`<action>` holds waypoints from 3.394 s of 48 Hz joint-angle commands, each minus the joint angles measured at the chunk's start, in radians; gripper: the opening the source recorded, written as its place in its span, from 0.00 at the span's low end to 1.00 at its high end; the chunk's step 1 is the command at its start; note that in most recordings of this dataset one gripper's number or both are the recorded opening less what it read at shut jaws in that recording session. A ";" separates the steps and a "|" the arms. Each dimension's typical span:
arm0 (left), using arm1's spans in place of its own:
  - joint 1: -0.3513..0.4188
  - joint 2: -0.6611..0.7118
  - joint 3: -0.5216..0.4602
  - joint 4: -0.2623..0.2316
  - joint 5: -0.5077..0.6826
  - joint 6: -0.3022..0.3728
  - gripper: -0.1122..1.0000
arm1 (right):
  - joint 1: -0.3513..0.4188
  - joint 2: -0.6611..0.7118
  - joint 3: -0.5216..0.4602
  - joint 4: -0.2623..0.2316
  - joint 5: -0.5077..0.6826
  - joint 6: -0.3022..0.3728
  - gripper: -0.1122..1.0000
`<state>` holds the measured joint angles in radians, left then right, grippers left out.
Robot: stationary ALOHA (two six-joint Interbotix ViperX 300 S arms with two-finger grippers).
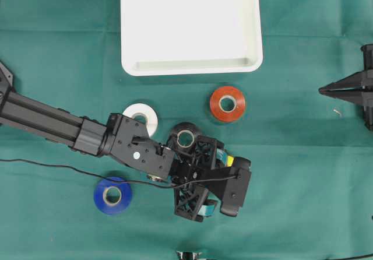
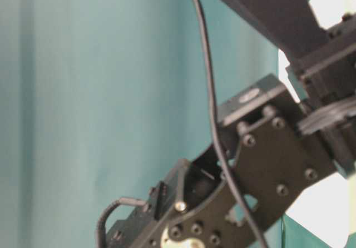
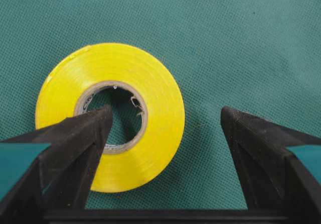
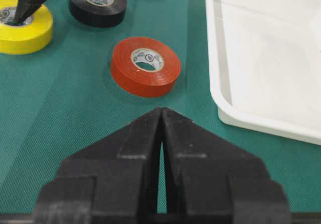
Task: Put the tape into the white case with the left arm.
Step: 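Lower the left gripper into the yellow roll's core and grasp it, then carry the yellow roll with the left gripper into the white tray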
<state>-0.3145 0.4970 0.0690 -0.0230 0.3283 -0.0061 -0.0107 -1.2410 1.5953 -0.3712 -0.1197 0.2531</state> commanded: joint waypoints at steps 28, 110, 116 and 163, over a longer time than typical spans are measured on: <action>-0.002 -0.005 -0.023 0.002 0.003 0.000 0.33 | -0.002 0.006 0.003 -0.005 -0.008 0.002 0.02; 0.291 -0.410 0.213 0.005 0.216 0.181 0.33 | -0.002 0.006 0.003 -0.005 -0.008 0.002 0.02; 0.325 -0.453 0.285 0.005 0.155 0.181 0.33 | -0.002 0.006 0.003 -0.005 -0.008 0.002 0.02; 0.472 -0.532 0.561 0.005 -0.040 0.181 0.33 | -0.002 0.006 0.003 -0.005 -0.008 0.002 0.02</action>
<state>0.1519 -0.0061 0.6381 -0.0199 0.2976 0.1733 -0.0107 -1.2410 1.5953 -0.3728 -0.1197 0.2531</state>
